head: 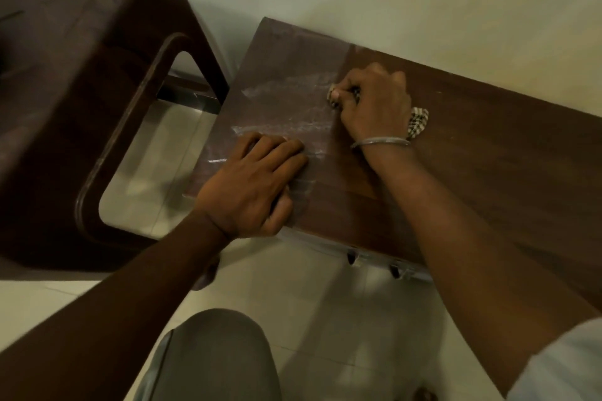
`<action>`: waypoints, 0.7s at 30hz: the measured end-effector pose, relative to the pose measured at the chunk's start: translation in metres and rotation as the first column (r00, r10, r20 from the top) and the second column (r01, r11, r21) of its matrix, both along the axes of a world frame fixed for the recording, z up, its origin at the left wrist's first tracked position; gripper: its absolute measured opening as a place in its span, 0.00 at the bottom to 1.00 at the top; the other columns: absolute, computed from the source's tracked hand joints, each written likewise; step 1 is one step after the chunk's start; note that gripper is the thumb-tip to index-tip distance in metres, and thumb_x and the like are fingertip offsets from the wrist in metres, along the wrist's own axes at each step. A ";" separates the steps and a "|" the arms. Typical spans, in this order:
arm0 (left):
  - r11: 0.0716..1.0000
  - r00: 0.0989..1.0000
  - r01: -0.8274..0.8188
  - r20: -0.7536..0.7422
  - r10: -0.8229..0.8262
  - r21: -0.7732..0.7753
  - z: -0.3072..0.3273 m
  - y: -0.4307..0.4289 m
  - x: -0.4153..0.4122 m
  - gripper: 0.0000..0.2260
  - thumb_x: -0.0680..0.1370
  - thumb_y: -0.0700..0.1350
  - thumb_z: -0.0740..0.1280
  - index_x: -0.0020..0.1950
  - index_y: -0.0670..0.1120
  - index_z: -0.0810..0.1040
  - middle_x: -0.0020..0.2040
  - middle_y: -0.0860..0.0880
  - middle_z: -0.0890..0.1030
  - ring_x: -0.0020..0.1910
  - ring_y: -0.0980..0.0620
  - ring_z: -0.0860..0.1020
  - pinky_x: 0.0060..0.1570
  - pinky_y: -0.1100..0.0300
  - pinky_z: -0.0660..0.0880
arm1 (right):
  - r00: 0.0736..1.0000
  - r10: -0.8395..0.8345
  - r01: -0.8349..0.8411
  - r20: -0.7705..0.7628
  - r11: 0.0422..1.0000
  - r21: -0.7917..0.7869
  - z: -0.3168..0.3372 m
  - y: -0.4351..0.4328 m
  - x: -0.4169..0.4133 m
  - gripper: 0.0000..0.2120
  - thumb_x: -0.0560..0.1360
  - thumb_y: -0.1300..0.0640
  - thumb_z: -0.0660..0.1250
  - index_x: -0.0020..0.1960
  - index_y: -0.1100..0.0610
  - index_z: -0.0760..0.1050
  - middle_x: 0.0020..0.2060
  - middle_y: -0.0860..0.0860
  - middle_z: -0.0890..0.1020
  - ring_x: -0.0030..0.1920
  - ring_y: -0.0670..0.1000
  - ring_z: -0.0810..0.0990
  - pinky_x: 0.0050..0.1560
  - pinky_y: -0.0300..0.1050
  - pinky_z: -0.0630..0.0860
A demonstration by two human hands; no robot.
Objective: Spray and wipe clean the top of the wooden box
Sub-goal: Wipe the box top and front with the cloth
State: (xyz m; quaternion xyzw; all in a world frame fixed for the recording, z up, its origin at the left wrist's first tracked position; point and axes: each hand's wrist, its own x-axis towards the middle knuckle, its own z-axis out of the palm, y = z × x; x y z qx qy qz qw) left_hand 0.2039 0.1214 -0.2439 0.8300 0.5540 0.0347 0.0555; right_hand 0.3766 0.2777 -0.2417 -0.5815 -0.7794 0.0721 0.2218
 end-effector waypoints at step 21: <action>0.999 1.000 0.010 -0.009 -0.010 -0.034 0.003 0.001 -0.001 0.28 0.76 0.54 0.53 0.69 0.41 0.76 0.68 0.40 0.76 0.63 0.40 0.74 0.66 0.44 0.64 | 1.000 0.014 -0.013 0.005 0.999 -0.047 0.005 -0.027 -0.011 0.04 0.74 0.49 0.68 0.43 0.48 0.79 0.49 0.46 0.78 0.52 0.56 0.72 0.43 0.47 0.64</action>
